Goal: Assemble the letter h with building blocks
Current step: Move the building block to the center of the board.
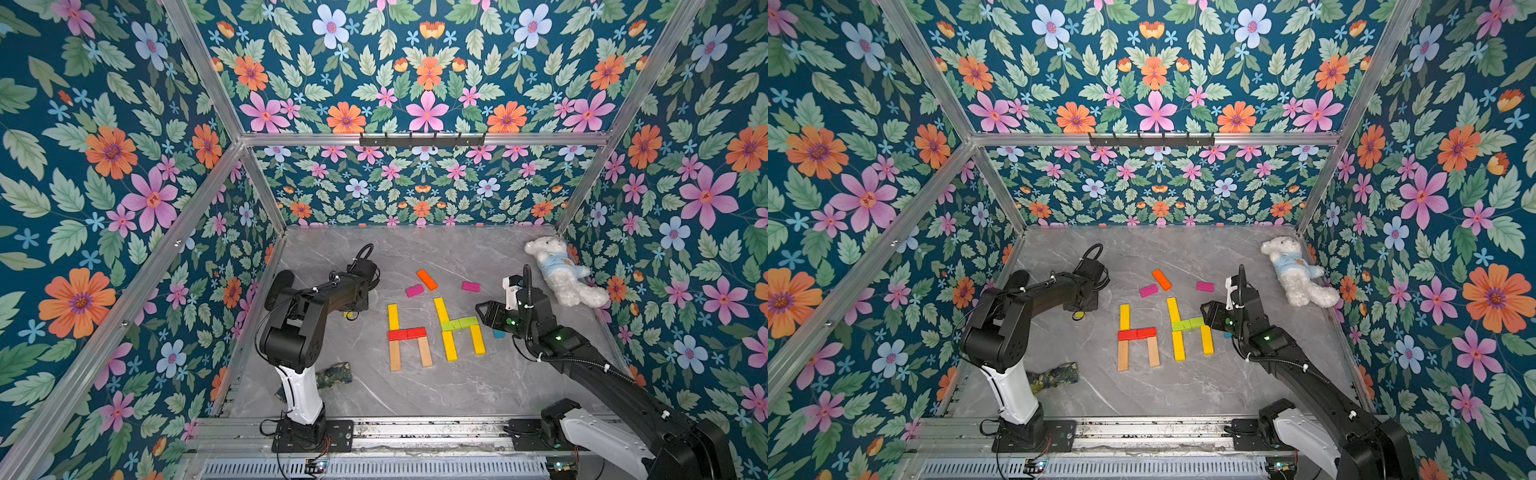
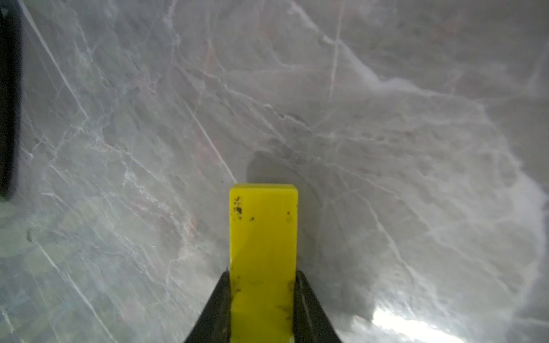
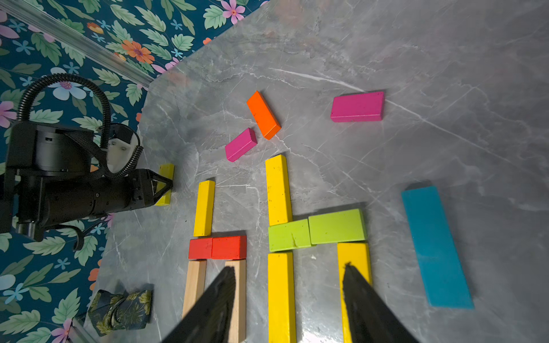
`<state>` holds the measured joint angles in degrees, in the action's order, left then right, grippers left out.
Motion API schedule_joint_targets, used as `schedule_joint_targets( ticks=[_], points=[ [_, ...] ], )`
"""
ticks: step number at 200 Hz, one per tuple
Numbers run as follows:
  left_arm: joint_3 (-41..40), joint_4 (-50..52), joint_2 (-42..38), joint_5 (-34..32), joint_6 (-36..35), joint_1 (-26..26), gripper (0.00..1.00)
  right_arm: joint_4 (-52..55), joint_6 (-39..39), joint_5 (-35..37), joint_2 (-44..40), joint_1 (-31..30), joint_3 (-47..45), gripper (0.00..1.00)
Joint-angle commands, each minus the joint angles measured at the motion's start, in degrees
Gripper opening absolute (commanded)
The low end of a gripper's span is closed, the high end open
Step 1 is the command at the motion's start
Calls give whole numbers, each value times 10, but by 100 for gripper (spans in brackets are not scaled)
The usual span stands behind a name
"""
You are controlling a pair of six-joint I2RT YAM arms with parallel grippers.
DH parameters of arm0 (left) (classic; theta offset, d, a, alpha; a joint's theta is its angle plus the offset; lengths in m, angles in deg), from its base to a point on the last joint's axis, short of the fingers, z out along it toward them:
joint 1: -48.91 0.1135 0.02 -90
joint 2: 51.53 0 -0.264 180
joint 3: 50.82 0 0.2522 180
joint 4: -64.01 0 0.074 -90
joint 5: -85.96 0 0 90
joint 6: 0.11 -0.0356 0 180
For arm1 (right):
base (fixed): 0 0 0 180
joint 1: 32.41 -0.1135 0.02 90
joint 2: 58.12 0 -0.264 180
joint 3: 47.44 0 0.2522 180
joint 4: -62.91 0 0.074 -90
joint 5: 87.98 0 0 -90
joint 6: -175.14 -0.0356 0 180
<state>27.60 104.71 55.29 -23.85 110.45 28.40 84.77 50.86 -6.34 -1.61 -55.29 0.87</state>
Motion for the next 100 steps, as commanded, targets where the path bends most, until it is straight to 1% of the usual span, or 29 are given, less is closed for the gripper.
schedule_joint_targets(
  ticks=[1,12,27,51,67,91,100],
  points=[
    [-6,12,4,9,-16,3,31,-12,2,0,-1,0,0,60],
    [-6,13,4,6,-18,4,37,-13,2,0,0,0,0,60],
    [-7,14,3,4,-19,5,39,-13,2,0,-1,0,0,60],
    [-6,14,2,1,-23,5,51,-13,2,0,0,0,-1,60],
    [-2,14,-1,-4,-24,5,58,-13,2,0,-1,0,-1,60],
    [10,18,-16,-13,-30,5,65,-13,2,0,-2,0,-1,60],
    [13,18,-21,-13,-33,6,66,-13,2,0,-3,-1,0,61]
  ],
)
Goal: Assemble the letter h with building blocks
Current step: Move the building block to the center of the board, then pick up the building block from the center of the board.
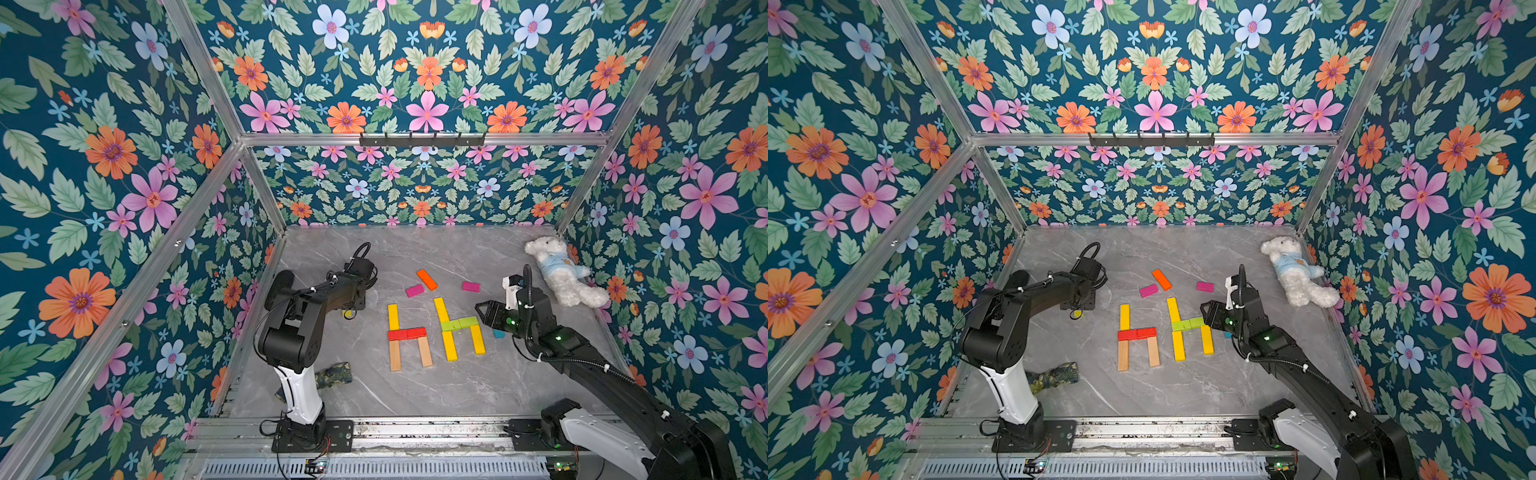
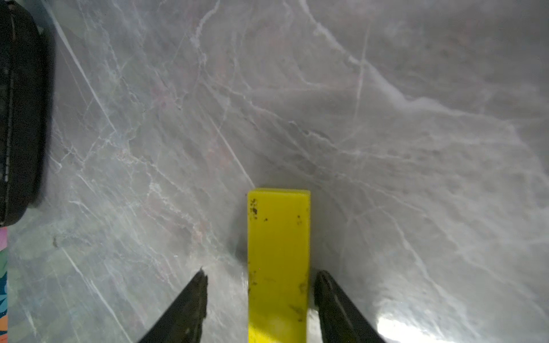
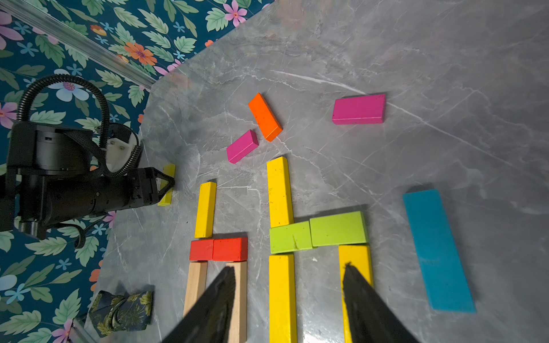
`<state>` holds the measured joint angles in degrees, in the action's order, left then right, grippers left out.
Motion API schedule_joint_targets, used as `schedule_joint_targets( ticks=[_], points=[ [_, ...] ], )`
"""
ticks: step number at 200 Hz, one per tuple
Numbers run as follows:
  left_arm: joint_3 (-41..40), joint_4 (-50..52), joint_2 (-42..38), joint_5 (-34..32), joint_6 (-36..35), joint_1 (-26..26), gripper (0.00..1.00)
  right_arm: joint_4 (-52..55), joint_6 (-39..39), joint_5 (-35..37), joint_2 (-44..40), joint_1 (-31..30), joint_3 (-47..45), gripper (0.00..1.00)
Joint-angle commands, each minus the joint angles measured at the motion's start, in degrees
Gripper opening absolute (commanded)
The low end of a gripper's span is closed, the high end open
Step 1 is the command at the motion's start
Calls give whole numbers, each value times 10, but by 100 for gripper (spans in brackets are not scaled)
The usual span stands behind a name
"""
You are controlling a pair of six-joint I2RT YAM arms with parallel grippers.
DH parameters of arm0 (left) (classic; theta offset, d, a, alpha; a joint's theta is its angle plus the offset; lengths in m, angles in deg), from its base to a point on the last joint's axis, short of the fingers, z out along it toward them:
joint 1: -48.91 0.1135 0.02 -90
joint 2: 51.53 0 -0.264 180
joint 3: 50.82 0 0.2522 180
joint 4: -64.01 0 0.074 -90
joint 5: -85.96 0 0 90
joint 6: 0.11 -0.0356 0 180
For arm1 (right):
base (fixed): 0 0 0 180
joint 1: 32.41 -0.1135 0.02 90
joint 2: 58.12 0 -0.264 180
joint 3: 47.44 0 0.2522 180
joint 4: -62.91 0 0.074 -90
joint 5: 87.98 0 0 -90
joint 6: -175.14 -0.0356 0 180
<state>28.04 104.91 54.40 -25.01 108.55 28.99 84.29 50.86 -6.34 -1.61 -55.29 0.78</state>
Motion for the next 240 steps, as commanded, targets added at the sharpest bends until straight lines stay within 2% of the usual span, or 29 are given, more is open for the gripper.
schedule_joint_targets(
  ticks=[1,27,43,58,79,106,118,131,149,165,216,240],
  points=[
    [9,16,-12,-1,-15,-1,66,-8,2,0,-3,-1,0,61],
    [35,35,-24,-2,-5,0,65,-7,3,3,-5,0,-1,61],
    [37,12,-78,44,20,-2,68,-9,3,5,-3,-1,-2,61],
    [36,-29,-130,89,52,-15,76,-10,3,5,4,0,0,61],
    [45,-64,-178,109,88,-56,84,-12,8,3,19,0,4,61],
    [1,-146,-231,136,125,-100,92,-11,13,4,59,-1,17,62],
    [-9,-181,-234,155,120,-122,95,8,9,28,81,-1,32,62],
    [6,-173,-213,152,118,-144,96,32,-6,58,107,0,55,64],
    [11,-161,-185,167,139,-155,96,58,-22,87,174,5,107,70],
    [-18,-188,-196,168,142,-169,97,71,-16,86,250,14,166,74],
    [-109,-203,-329,155,145,-193,99,123,26,76,483,43,357,79],
    [-135,-183,-394,157,139,-195,99,147,22,96,556,46,420,79]
  ],
)
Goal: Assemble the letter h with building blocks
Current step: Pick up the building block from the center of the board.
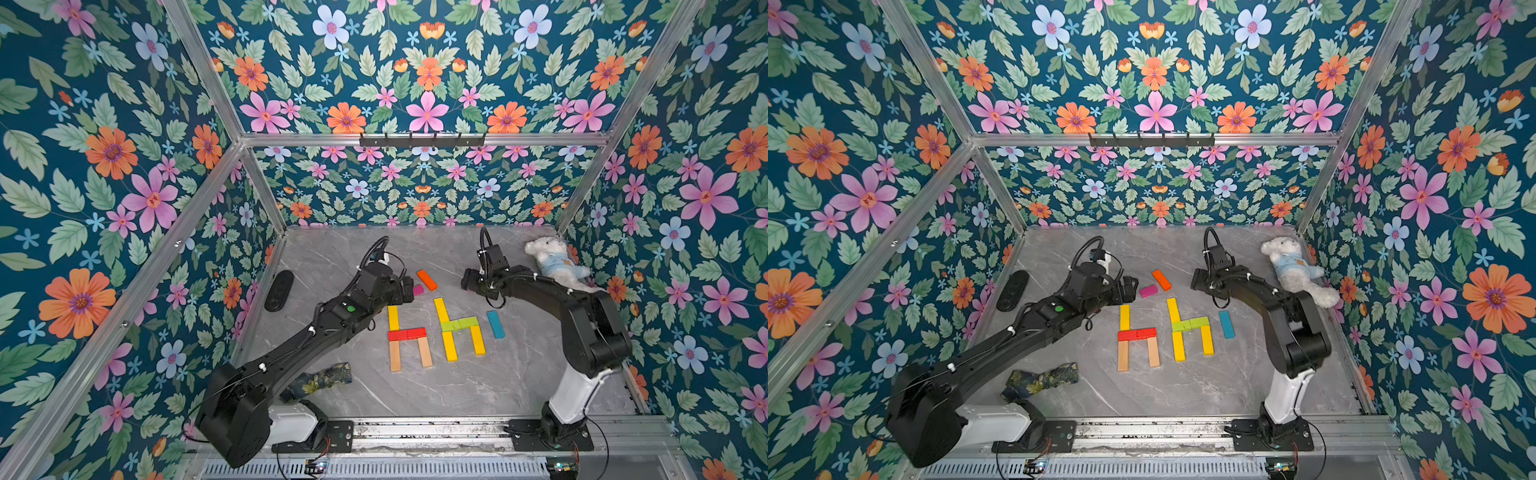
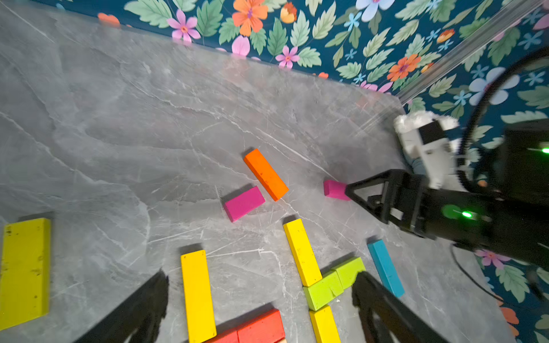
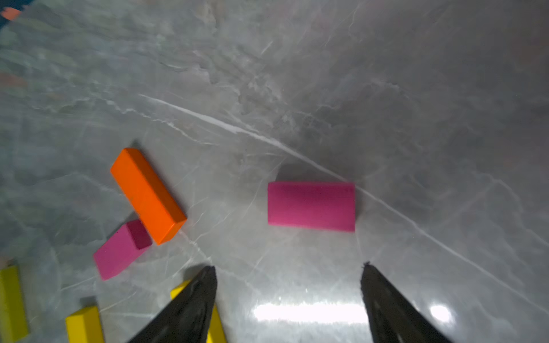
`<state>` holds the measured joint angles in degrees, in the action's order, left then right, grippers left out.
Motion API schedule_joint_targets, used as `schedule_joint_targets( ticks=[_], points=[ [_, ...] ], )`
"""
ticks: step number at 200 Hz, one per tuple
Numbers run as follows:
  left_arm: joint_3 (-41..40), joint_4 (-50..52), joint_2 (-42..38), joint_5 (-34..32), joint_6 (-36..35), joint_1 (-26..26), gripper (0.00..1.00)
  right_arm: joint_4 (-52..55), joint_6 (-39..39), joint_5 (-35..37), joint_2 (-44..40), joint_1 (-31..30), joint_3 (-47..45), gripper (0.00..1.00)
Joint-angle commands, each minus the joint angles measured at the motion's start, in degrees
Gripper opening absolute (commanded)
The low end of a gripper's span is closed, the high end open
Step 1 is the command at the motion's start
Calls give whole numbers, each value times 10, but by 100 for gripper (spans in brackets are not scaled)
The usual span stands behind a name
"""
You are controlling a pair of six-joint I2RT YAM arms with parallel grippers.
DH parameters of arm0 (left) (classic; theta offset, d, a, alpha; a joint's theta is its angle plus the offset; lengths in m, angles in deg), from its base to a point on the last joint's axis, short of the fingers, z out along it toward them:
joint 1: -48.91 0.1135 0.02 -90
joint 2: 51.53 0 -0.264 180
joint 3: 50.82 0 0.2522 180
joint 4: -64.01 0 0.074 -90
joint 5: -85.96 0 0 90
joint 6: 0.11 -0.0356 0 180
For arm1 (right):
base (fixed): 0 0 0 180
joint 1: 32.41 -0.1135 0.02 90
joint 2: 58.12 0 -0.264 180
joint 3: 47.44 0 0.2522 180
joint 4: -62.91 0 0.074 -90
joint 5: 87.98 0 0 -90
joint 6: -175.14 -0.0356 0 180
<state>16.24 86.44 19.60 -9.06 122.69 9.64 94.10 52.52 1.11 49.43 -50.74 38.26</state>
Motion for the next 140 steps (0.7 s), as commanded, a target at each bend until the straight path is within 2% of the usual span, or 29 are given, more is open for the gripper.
schedule_joint_targets(
  ticks=[1,55,93,113,140],
  points=[
    [-18,3,-48,-3,-3,-2,99,51,5,24,49,1,48,79],
    [-47,33,-140,-2,-19,-3,99,87,16,64,109,2,103,78],
    [-50,41,-151,-2,-31,-2,99,63,39,67,85,1,81,79],
    [-49,41,-151,-4,-35,-2,99,109,36,83,87,1,111,79],
    [-55,38,-156,-12,-38,-2,99,138,22,92,100,-10,131,71]
  ],
)
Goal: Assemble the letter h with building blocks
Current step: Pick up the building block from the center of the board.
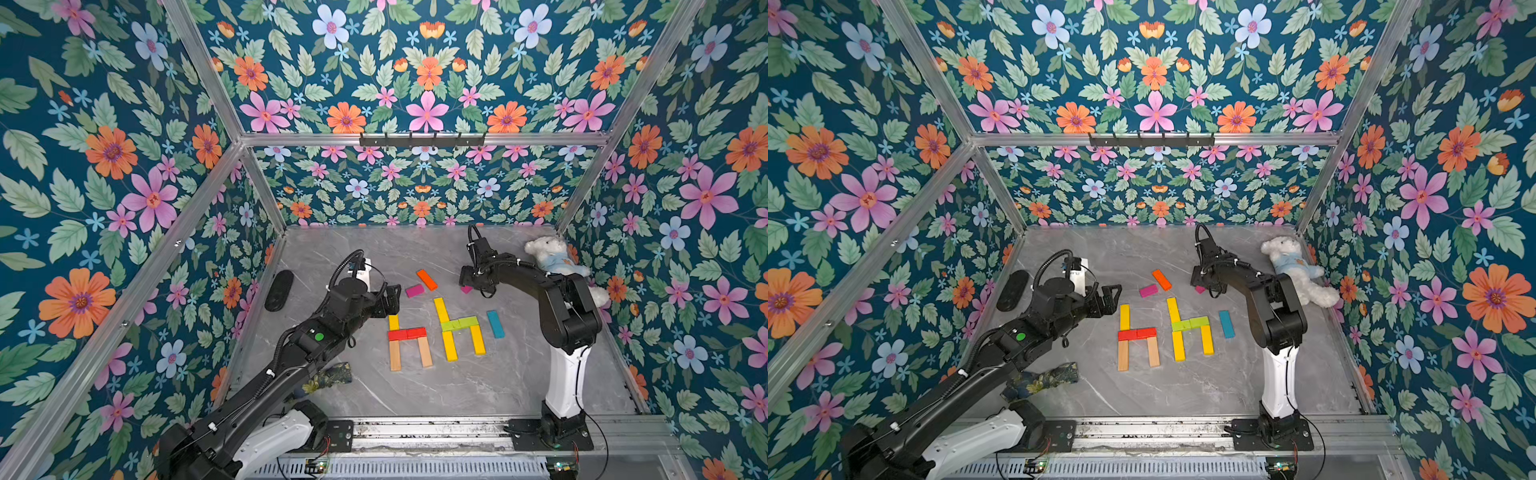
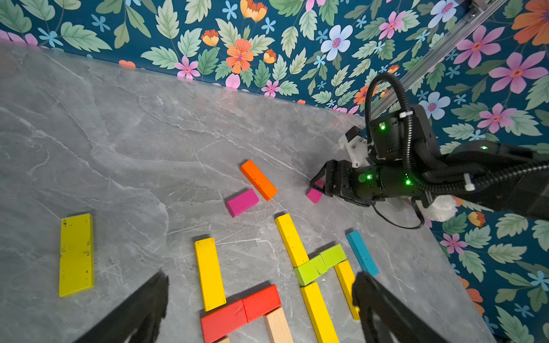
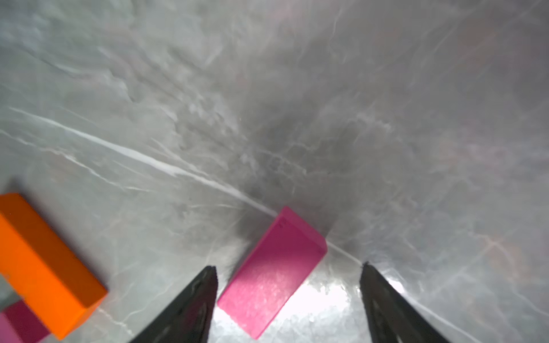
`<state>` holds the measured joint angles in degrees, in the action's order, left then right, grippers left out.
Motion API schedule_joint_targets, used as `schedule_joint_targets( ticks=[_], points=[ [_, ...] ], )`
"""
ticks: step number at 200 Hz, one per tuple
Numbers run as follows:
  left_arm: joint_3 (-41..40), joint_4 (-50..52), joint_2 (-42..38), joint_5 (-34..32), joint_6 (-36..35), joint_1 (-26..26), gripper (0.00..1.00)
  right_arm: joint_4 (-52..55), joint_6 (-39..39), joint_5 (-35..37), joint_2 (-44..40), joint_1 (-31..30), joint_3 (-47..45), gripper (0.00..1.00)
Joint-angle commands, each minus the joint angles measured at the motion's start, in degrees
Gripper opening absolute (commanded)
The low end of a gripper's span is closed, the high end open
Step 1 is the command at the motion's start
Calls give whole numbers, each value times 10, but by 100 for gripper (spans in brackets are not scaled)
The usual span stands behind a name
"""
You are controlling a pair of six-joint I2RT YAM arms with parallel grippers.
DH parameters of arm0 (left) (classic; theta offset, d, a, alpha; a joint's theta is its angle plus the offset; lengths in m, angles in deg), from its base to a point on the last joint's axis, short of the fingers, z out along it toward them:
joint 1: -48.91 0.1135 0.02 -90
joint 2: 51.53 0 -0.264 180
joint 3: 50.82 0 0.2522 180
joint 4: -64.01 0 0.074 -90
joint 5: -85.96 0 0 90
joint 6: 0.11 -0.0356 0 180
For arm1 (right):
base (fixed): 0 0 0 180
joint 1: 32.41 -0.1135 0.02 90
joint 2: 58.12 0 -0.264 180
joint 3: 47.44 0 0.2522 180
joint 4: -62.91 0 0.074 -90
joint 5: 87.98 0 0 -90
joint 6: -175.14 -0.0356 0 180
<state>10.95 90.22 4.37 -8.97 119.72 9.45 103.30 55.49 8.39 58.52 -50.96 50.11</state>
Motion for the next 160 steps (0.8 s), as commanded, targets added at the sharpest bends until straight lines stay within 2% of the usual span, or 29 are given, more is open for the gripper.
schedule_joint_targets(
  ticks=[1,35,73,88,133,160],
  points=[
    [-2,0,-4,-13,-8,0,99,47,-8,19,10,-9,13,71],
    [-7,1,-7,-11,-9,0,99,39,-10,25,8,-13,2,71],
    [-19,-3,-9,-5,-9,0,99,-57,77,5,-32,-2,-36,79],
    [-25,-9,-5,1,-6,0,99,-63,104,-46,-22,11,-19,79],
    [-28,-10,7,6,5,0,99,-62,134,-120,30,34,43,76],
    [-27,-9,6,-1,8,0,99,-33,141,-133,59,35,85,76]
  ],
)
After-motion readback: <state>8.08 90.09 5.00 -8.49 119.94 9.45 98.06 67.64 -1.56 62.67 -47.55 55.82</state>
